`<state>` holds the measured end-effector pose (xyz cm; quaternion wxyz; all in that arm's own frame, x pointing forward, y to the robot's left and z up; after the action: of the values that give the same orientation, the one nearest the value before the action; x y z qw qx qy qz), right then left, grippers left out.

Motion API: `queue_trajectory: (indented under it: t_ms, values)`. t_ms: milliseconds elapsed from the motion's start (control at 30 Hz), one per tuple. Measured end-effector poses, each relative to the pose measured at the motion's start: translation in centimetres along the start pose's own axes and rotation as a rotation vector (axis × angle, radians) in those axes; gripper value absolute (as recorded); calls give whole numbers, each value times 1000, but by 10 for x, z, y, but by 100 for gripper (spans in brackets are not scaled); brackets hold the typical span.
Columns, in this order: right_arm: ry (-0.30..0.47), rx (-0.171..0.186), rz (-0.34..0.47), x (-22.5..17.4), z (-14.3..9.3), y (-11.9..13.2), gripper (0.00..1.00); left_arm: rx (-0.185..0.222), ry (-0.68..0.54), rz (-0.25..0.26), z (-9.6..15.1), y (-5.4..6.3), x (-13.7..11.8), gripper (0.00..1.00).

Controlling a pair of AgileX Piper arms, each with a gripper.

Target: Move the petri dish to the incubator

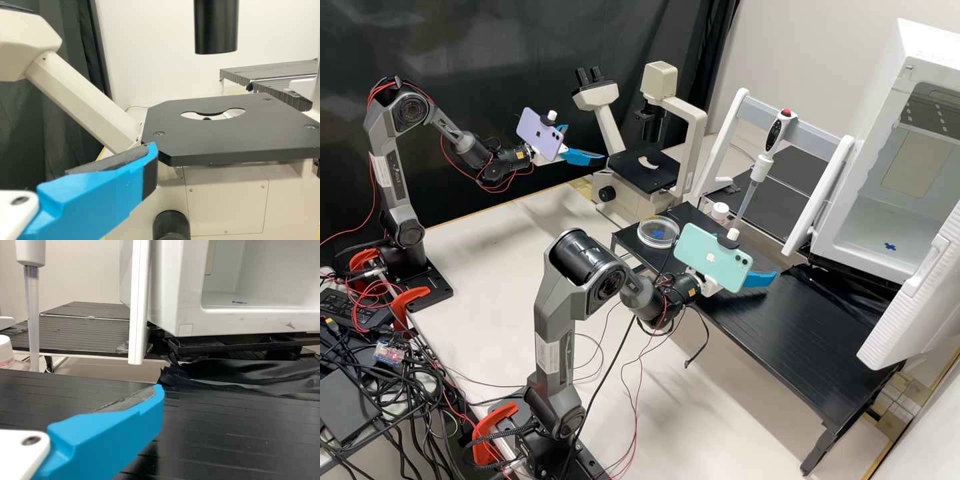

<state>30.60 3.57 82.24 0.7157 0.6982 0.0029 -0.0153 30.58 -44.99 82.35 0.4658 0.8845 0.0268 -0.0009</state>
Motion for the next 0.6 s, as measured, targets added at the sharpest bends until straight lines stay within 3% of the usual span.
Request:
queue_trajectory:
  t_ms: [400, 600]
  values:
    - [-5, 0, -5, -8, 1, -1, 100, 0, 0, 0, 0, 0, 0, 100]
    - [54, 48, 22, -34, -12, 4, 100, 0, 0, 0, 0, 0, 0, 100]
